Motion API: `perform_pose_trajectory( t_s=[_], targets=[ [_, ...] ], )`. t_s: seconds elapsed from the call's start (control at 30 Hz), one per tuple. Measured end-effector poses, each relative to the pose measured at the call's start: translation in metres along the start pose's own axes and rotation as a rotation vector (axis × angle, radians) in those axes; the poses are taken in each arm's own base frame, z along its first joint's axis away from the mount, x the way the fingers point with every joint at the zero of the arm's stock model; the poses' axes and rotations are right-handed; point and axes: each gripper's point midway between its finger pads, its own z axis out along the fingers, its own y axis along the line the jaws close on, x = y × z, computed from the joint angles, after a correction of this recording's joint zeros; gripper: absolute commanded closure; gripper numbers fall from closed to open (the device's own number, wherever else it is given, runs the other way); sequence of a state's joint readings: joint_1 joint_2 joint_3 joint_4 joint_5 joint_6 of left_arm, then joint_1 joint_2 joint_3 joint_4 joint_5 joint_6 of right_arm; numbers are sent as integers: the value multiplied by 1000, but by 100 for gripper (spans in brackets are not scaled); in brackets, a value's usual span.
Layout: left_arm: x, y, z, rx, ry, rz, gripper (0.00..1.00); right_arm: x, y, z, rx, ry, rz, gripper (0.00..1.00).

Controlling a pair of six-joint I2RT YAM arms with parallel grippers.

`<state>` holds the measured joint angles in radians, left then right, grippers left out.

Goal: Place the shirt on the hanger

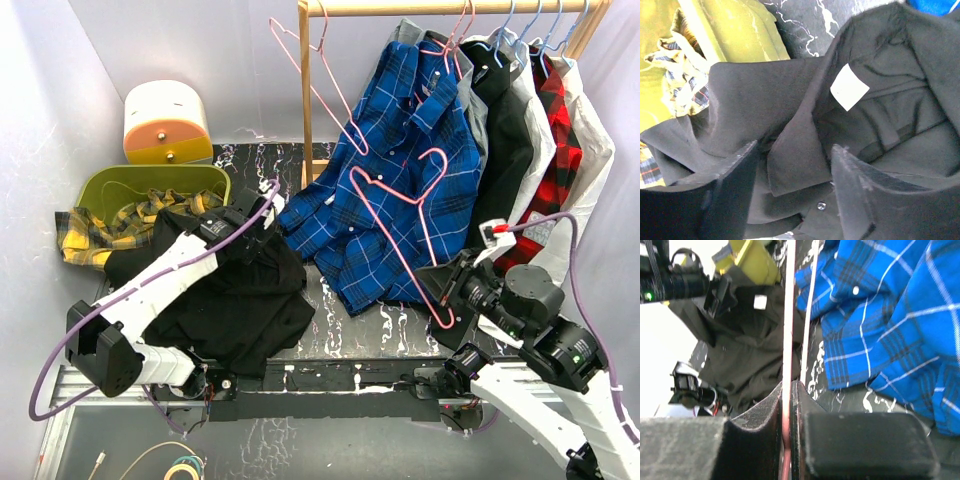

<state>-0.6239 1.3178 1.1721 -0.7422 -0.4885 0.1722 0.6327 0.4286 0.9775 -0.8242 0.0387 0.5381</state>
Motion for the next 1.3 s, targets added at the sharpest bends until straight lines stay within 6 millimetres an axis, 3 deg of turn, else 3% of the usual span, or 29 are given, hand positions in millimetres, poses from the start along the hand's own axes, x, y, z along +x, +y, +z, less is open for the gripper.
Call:
perform_pose_trajectory(
  t_s=[0.13,0.3,0.4,0.57,1.0,1.17,1.3],
  targets=[
    [10,-5,10,-17,35,30,99,38,-4,5,-29,125,22,92],
    [8,2,12,-55,44,57,100,83,-1,5,-104,287,52,92],
    [-11,15,-2,-75,4,37,100,95,15,0,-212,336,86,92],
    [-47,37,-29,-95,-104,-27,100,95,39,2,-360,357,114,92],
    [-47,41,-37,-96,-105,-23,100,77,69,56,-517,348,76,92],
    [-53,45,-41,-100,-123,-33,100,93,90,73,-570,386,44,92],
    [-56,45,-41,-100,-127,-35,100,113,113,74,-627,421,7,92]
  ],
)
